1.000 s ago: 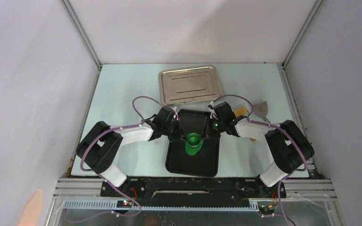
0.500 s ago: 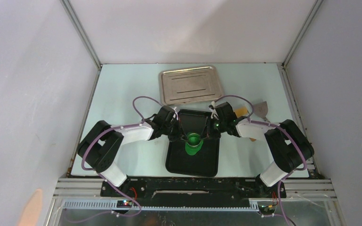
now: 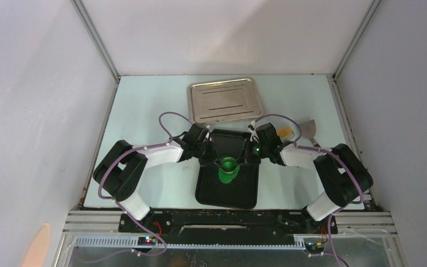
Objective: Roll out the dumpling wrappers from the dough
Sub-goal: Press the dumpling wrapper on the work surface.
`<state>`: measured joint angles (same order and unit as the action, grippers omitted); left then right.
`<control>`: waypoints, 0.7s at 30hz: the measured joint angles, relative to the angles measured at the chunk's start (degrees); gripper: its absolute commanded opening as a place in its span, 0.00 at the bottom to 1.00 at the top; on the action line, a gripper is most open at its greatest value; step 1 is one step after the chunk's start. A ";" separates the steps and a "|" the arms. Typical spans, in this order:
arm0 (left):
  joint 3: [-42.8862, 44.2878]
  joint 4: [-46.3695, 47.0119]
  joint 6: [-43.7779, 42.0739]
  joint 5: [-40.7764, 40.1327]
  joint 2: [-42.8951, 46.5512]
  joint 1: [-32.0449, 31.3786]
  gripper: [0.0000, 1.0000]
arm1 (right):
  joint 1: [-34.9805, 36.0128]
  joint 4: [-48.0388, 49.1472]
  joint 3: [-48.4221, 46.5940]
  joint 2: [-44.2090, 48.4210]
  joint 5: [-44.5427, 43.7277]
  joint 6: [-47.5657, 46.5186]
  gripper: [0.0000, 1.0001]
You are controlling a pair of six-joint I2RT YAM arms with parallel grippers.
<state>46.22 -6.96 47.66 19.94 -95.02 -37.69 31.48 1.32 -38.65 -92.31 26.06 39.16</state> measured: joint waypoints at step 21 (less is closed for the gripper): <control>0.81 -2.43 0.17 -1.66 0.35 -0.57 0.00 | 0.11 1.51 0.09 -0.20 -0.59 1.22 0.00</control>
<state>47.03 -9.39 47.83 18.28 -94.67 -38.26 31.59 2.83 -38.57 -92.51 25.47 40.38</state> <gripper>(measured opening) 0.006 0.008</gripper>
